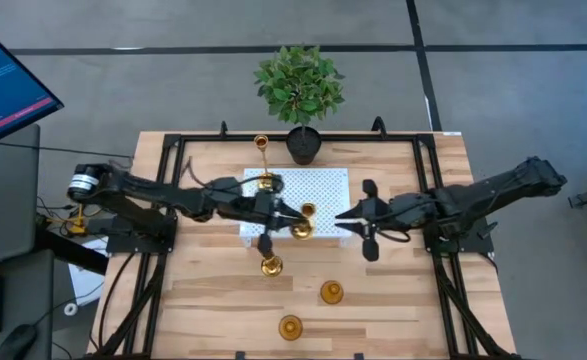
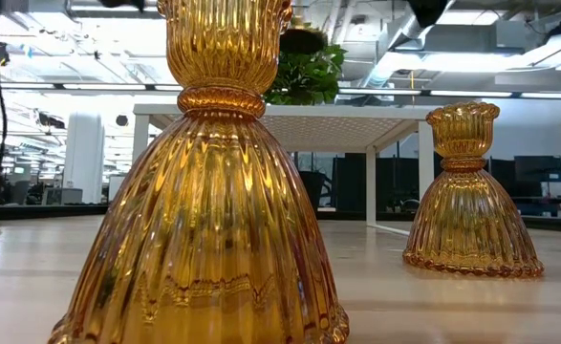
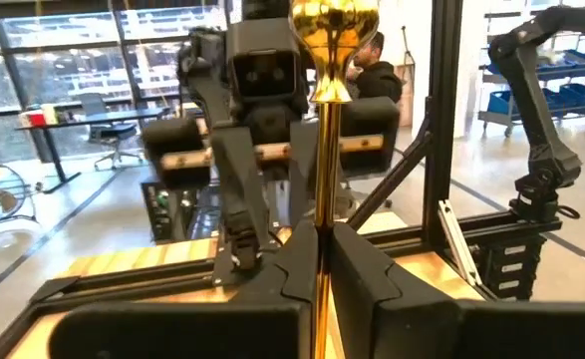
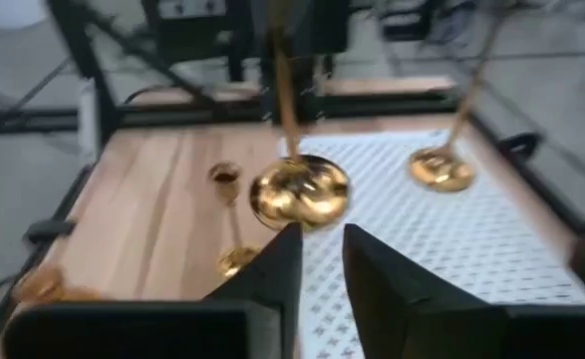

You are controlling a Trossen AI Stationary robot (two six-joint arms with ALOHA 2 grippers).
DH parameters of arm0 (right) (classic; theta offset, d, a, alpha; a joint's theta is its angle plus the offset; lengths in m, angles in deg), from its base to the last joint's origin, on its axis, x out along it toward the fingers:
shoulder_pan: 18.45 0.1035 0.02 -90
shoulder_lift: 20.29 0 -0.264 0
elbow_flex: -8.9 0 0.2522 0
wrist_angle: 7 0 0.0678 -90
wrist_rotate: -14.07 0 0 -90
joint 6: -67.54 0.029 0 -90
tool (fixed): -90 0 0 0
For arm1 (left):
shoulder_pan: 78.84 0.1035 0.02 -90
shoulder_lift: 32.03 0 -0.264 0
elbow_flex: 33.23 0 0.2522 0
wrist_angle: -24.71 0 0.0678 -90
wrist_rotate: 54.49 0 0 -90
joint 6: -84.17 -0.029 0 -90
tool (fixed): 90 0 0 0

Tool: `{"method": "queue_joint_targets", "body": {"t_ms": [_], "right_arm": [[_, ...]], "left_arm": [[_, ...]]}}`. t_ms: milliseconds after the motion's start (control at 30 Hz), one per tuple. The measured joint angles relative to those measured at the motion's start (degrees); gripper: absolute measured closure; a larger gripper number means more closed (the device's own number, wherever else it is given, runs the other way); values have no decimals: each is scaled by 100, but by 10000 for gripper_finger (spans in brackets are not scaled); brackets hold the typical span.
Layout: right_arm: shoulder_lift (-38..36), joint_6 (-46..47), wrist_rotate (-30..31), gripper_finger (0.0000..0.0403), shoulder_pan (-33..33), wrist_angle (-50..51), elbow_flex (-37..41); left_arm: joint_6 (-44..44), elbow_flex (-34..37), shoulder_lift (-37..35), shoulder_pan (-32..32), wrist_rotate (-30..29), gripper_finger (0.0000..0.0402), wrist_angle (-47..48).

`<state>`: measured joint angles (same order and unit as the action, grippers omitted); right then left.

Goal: Pick & Place candle stick holders
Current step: Put the top gold candle holder on the shelf

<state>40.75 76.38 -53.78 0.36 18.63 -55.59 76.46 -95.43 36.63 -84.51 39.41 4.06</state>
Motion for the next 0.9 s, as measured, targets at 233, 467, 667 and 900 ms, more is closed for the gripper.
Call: {"method": "queue_joint_targets", "body": {"t_ms": [233,467,667,900], "right_arm": [[-222,3,1332,396,483,-4,356],[-451,433,2044,400,746,-59,770],[-497,580,2538,401,853,-156,951],[-490,626,2597,402,851,-376,1124]], "left_arm": [[83,1248,-1525,1,-1120,390,-13],[290,2197,-2613,2,-2107,390,-28],[538,2596,-2819,0,-2509,390,-9],[669,2628,-2745,0,-2672,390,-4]]}}
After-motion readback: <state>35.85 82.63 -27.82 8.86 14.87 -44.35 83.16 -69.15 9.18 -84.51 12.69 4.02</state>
